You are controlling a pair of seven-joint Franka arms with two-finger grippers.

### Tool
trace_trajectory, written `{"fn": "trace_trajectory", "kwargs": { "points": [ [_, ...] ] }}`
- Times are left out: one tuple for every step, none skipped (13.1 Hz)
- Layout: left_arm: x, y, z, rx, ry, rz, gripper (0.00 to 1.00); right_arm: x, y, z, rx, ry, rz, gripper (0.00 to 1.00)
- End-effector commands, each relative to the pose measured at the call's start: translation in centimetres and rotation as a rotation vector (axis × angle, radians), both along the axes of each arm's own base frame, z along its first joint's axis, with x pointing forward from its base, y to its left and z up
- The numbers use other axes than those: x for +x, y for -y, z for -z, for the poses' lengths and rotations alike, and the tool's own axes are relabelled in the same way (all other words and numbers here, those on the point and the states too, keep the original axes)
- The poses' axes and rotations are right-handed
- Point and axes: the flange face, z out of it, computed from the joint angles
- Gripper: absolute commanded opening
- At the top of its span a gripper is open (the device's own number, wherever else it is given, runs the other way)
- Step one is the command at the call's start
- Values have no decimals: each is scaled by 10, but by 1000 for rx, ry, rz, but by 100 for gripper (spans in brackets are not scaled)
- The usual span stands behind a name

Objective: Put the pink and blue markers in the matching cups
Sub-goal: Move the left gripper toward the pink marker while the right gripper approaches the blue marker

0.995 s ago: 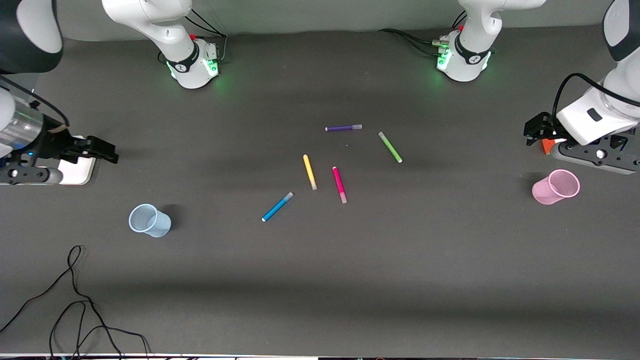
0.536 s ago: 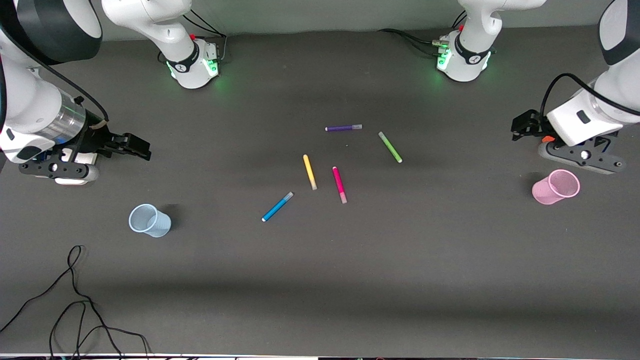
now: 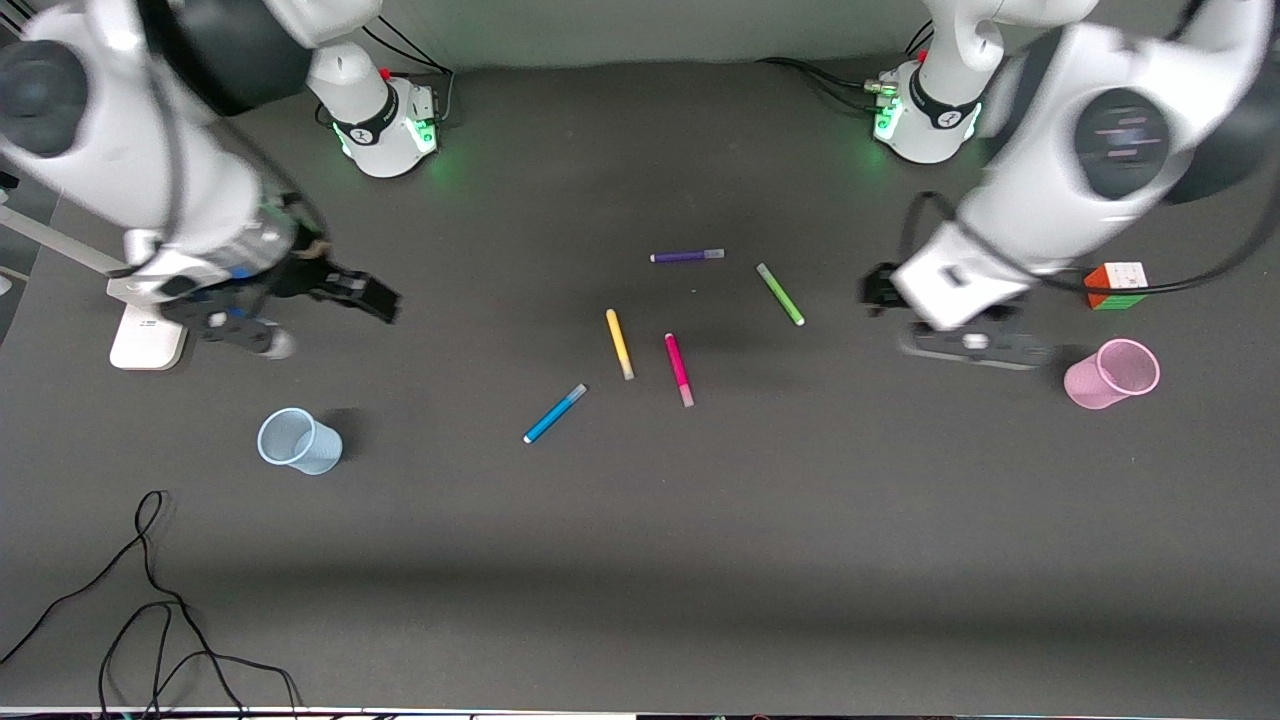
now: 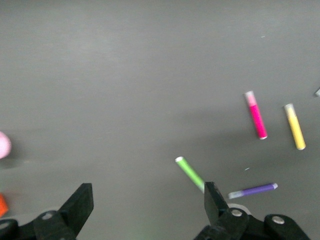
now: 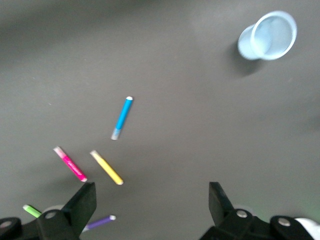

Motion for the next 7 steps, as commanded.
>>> {"fn": "trace_trajectory", "kwargs": {
  "points": [
    [5,49,44,8,3,-70,99,1,-36,16,-3,10,170,100],
    [6,66,67,13,-2,-96,99,-1,-50,20,0,11,236,100],
    [6,81,91,18,-7,-110,99,-2,-64,26,-4,15,284,100],
    [3,100,114,23,-10,-125,99,-5,-77,30,-3,17,333,100],
    [0,115,135,25,-7,-157,99,-2,-81,35,2,15,407,100],
    [-2,130,157,23,-1,-206,99,0,-84,40,3,15,463,100],
    [-6,146,179,23,5,-263,99,-1,-90,44,0,10,486,100]
  ]
}}
